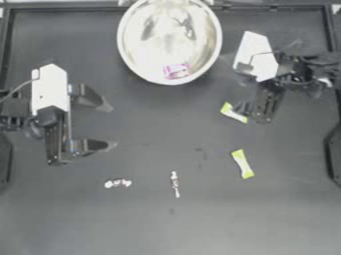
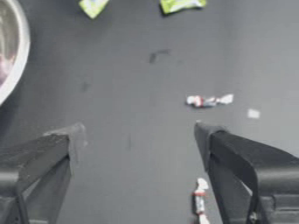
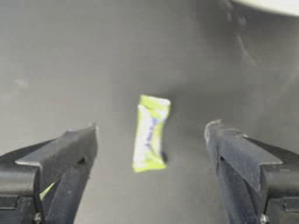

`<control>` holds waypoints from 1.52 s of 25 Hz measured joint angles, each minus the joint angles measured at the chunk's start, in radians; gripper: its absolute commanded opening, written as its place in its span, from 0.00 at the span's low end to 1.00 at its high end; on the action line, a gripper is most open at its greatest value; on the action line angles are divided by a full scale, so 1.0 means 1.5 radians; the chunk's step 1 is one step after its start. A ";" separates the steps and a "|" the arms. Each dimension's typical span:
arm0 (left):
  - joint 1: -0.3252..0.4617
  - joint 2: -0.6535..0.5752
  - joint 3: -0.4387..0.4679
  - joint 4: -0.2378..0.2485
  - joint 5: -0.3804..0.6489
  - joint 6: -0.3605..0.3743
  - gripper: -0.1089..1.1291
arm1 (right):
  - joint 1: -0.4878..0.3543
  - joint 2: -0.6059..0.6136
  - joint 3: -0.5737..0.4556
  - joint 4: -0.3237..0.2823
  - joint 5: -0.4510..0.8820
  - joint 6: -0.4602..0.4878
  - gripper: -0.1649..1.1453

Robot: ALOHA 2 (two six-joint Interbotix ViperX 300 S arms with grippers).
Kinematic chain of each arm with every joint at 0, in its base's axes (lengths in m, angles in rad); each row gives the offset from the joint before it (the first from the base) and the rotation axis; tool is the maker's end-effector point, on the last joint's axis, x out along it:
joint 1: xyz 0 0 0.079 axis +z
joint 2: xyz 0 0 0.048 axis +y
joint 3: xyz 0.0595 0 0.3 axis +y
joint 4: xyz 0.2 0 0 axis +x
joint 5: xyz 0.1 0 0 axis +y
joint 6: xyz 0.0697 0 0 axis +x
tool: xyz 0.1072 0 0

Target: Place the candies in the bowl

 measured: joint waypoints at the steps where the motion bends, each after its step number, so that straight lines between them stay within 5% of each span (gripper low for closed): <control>1: -0.002 -0.002 0.003 0.000 -0.001 -0.002 0.92 | -0.002 0.008 -0.002 0.001 -0.003 -0.003 0.89; 38: -0.021 -0.032 0.039 -0.004 -0.003 -0.035 0.92 | -0.022 0.184 -0.029 0.048 0.011 -0.074 0.89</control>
